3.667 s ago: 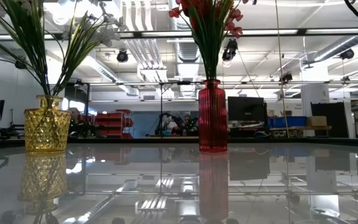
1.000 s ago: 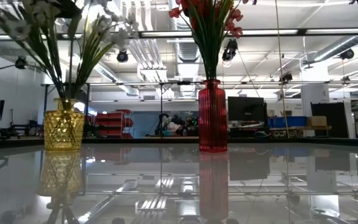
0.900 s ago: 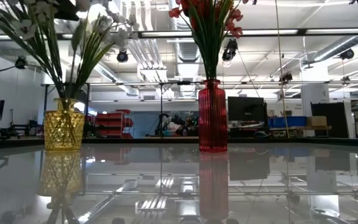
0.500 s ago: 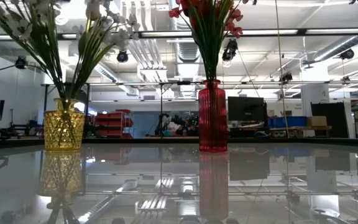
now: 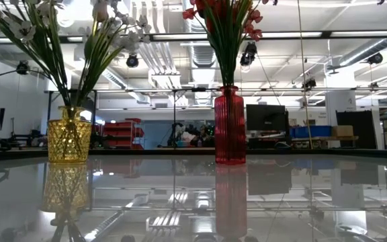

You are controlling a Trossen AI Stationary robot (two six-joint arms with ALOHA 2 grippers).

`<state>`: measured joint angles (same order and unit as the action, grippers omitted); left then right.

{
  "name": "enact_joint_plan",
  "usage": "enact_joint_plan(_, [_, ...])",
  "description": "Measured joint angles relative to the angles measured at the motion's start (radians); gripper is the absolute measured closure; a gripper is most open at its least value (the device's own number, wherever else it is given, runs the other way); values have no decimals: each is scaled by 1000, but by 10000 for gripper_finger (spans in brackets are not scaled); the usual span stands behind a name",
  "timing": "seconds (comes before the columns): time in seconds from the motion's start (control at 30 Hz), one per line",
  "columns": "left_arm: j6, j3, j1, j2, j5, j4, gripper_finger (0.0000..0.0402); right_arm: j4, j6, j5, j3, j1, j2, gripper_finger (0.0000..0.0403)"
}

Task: Sort flowers into vase by color
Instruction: Return to Home Position

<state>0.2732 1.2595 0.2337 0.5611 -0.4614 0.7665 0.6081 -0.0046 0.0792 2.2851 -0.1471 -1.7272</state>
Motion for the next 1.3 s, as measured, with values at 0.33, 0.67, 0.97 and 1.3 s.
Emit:
enact_joint_plan(0.33, [53,-90,0,-85,-21,-47,173,-8,-40,0,-53,-19,80,267])
enact_joint_plan(0.67, [48,-125,0,-99,96,-181,174,-180,-24,0,-332,-20,264,348])
enact_joint_plan(0.97, [-84,-360,0,-193,586,-524,174,-424,57,0,-722,-21,547,392])
enact_joint_plan(1.3, [69,-661,0,-313,1047,-980,174,-414,152,101,-956,-21,858,393])
